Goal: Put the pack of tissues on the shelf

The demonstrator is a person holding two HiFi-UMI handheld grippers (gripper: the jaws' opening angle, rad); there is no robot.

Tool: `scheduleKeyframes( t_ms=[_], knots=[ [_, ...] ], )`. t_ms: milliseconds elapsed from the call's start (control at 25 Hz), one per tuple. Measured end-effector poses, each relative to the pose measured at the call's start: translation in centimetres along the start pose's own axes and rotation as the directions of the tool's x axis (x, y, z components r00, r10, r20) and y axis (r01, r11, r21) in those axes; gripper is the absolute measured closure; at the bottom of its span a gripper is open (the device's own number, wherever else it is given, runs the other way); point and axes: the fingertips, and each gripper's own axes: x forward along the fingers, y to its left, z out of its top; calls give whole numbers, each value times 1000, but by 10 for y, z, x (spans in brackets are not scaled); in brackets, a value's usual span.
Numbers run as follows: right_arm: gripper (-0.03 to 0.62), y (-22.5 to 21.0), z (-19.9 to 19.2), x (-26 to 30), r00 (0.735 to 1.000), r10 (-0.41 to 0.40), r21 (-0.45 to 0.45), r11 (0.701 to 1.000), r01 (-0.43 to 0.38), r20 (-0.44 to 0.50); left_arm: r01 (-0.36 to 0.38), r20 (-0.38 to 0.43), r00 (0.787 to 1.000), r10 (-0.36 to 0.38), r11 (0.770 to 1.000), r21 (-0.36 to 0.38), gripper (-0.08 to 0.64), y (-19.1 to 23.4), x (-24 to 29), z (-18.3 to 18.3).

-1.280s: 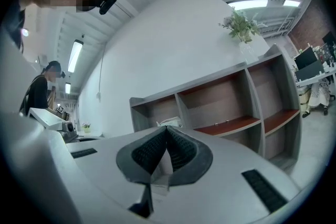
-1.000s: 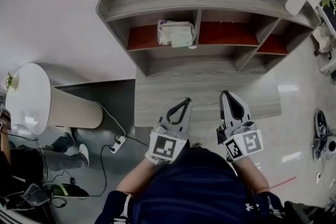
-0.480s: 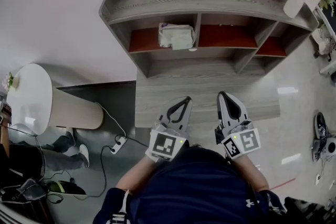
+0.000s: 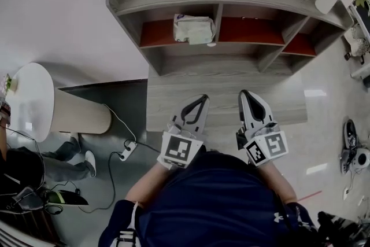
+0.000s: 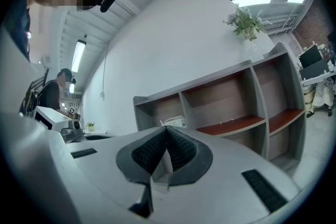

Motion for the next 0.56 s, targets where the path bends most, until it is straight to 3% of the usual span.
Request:
scheduleKeyframes(
  t_ms=[560],
  knots=[
    [581, -11, -1, 15, 1000, -8, -9, 1000, 8, 0, -15, -1, 1000, 15, 1000, -13, 544, 16, 16, -7]
  ],
)
